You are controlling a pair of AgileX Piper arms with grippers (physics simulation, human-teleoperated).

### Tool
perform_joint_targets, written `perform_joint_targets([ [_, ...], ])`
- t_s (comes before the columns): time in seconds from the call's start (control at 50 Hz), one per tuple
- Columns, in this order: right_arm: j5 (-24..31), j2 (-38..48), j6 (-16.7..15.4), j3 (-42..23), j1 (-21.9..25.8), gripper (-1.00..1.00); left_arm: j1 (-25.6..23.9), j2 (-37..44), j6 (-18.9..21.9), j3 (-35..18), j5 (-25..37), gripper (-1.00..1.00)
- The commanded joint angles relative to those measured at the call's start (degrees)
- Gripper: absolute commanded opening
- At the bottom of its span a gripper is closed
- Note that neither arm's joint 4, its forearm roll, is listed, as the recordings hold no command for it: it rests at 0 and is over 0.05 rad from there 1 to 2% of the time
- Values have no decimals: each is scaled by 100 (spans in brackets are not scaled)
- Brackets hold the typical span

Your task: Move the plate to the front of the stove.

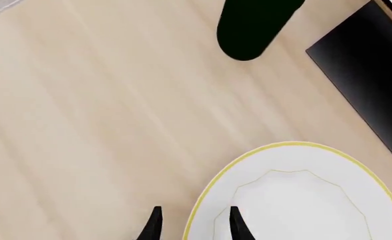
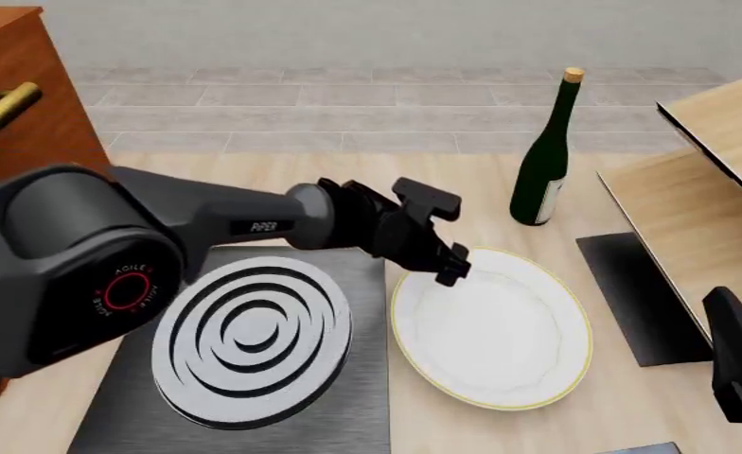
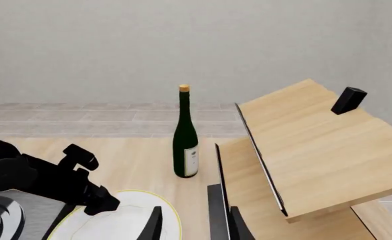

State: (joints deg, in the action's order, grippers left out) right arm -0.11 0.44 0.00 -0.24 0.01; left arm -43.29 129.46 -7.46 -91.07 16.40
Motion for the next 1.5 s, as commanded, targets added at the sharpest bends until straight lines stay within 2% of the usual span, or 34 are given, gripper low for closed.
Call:
perform_joint_targets([
  [0.02,0,-1,1,0,0,100,-14,132,48,-98,61,100],
  [0.28,0,1,1,0,-1,100,101,346,124,-358,214,100],
  [0.38,0,0,0,0,0,100,53,351,110,-283,168,100],
  [0.58,0,-1,0,0,0,100,-208,241,27,200,-60,100],
  [0.6,0,0,-1,0,1,100,-148,284,139,90,-35,-100],
  [0.62,0,-1,-1,0,-1,100,-106,339,217,-11,40,-100],
  [0.64,0,-1,0,0,0,100,-496,-34,34,761,-394,-100],
  [0.66,0,0,0,0,0,100,-521,-72,-61,836,-452,-100],
  [0.68,0,0,0,0,1,100,-328,14,158,532,-336,-100],
  [0.7,0,0,-1,0,-1,100,-367,-18,-14,581,-391,-100],
  [0.74,0,-1,-1,0,0,100,-311,51,90,515,-322,-100],
  [0.82,0,0,1,0,1,100,-454,-135,-56,936,-545,-100],
  [0.86,0,0,1,0,0,100,-430,-110,33,934,-500,-100],
  [0.94,0,1,0,0,1,100,-526,-312,-133,1250,-676,-100],
  [1.12,0,1,-2,0,1,100,-411,-644,-62,1541,-682,-100],
  [1.14,0,0,0,0,0,100,-380,-641,43,1520,-626,-100],
  [1.18,0,2,0,0,1,100,-364,-838,-57,1669,-751,-100],
  [1.26,0,1,1,0,-1,100,-105,-1047,49,1550,-761,-100],
  [1.32,0,-1,1,0,0,100,-124,-1360,-31,1772,-1006,-100],
  [1.5,0,0,-1,0,0,100,628,-1447,520,1064,-1230,-100],
])
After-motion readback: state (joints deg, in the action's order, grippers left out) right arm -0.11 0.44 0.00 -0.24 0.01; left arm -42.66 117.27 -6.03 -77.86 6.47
